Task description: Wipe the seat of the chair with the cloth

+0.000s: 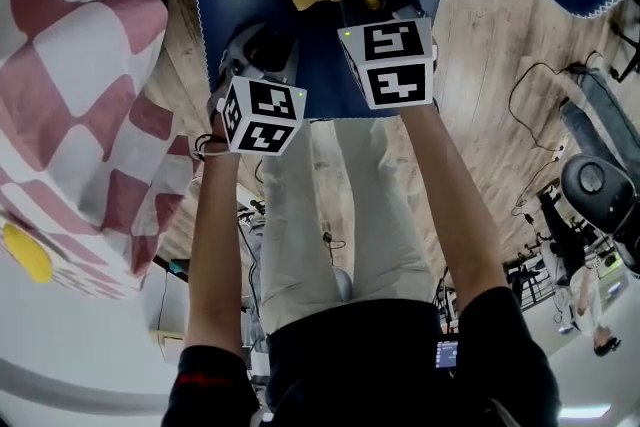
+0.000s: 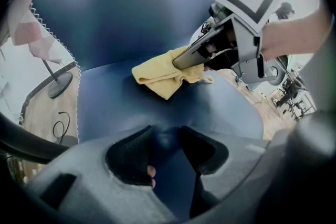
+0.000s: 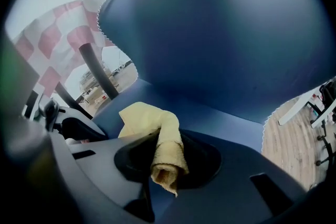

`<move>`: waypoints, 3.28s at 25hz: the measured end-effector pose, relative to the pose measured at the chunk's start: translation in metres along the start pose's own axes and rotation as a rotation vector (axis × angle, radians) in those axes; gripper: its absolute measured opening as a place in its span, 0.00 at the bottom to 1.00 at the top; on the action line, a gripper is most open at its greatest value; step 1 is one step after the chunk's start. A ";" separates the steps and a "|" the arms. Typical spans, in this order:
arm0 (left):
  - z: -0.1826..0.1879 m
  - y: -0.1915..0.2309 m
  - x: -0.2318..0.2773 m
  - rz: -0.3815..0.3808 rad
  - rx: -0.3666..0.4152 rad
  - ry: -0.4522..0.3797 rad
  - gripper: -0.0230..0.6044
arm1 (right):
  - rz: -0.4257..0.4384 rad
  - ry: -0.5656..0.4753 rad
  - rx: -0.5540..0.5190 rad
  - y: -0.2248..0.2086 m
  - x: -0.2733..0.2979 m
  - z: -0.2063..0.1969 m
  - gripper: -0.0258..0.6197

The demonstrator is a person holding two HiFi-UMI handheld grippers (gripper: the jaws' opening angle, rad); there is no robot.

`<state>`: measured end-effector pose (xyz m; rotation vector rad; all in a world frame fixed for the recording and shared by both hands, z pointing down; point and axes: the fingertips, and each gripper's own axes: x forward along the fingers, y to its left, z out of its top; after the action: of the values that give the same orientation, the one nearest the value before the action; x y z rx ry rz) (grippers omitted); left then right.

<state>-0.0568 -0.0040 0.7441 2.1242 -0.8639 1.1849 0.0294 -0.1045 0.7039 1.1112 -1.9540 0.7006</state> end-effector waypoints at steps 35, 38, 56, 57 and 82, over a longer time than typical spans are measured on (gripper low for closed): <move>0.000 0.000 0.000 -0.013 -0.004 -0.005 0.31 | 0.138 0.021 -0.079 0.032 0.011 0.004 0.16; 0.000 0.000 0.000 -0.011 -0.005 -0.003 0.31 | 0.130 0.023 -0.073 0.024 0.007 -0.001 0.16; 0.000 0.000 0.000 -0.011 -0.011 0.012 0.31 | 0.019 0.028 0.088 -0.059 -0.039 -0.066 0.17; 0.000 0.000 0.000 -0.010 -0.011 0.013 0.31 | 0.012 0.029 0.099 -0.063 -0.042 -0.069 0.17; -0.001 0.000 0.001 0.018 -0.014 0.033 0.31 | -0.119 0.078 0.072 -0.108 -0.067 -0.098 0.16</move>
<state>-0.0573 -0.0037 0.7459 2.0835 -0.8754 1.2163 0.1798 -0.0508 0.7124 1.2153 -1.7941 0.7436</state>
